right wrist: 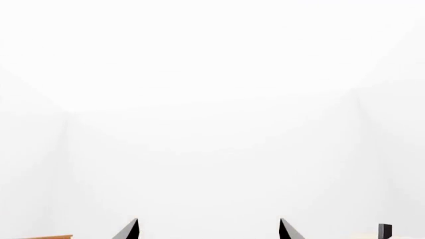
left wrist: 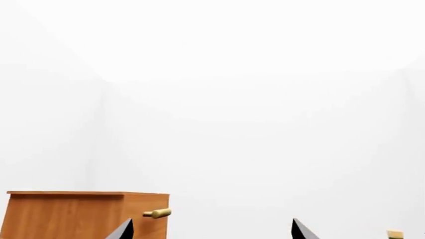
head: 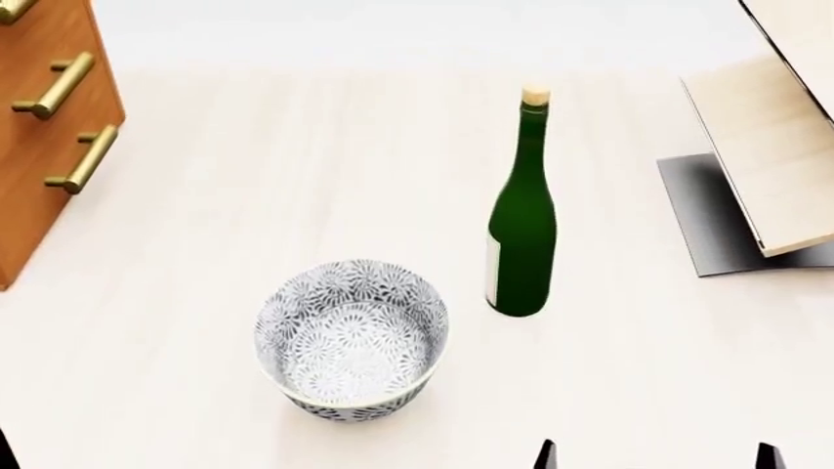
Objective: Put the wine bottle on the wine rack.
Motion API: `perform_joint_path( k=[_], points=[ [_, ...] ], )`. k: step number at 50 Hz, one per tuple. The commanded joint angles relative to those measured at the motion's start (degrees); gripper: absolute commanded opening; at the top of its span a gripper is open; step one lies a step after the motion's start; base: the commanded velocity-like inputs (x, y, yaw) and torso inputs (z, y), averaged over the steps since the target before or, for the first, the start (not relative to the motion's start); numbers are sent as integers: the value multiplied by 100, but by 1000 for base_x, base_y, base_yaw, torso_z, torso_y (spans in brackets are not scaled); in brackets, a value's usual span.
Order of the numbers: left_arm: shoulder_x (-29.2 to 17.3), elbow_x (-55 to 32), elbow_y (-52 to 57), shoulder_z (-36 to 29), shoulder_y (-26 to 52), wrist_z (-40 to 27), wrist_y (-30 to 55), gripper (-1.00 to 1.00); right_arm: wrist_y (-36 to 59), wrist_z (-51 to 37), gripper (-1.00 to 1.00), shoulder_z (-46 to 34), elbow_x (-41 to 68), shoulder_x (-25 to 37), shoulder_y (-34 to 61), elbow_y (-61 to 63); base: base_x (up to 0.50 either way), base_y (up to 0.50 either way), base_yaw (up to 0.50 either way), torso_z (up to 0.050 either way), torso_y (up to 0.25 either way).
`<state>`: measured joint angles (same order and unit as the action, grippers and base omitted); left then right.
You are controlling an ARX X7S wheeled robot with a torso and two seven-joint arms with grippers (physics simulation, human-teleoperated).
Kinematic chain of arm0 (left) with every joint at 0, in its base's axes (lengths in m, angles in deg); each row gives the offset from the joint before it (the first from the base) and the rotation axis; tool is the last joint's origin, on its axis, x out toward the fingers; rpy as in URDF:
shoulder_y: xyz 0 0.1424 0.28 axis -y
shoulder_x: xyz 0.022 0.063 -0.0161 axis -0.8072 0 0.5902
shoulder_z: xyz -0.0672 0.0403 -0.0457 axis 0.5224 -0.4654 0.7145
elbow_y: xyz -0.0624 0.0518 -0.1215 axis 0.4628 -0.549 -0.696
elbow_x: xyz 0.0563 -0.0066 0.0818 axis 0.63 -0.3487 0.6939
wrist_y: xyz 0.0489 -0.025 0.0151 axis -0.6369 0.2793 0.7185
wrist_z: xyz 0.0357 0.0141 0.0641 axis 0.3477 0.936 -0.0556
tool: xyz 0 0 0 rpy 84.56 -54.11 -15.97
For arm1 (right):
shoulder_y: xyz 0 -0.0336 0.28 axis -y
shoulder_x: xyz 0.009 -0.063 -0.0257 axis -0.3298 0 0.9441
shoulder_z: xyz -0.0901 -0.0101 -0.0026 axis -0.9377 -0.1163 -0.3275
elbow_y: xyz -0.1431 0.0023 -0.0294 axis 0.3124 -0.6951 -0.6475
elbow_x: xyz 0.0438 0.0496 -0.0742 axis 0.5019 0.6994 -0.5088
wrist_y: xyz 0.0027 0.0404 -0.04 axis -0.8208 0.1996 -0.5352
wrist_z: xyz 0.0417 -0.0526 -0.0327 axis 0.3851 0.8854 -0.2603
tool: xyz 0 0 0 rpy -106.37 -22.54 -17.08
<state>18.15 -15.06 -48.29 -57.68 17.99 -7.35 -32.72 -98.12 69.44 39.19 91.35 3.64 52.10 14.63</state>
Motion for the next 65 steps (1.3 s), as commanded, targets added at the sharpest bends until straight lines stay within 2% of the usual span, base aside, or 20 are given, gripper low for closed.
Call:
perform_joint_path(
  k=[1, 65],
  points=[
    [-50, 18, -28, -54, 6, -62, -24, 100, -21, -53, 100, -53, -17, 43, -11, -21, 172, 0, 0, 0, 0],
    [-289, 193, 218, -267, -74, -335, 41, 100, 28, -337, 100, -156, 20, 295, 40, -27, 170, 0, 0, 0, 0]
  ],
)
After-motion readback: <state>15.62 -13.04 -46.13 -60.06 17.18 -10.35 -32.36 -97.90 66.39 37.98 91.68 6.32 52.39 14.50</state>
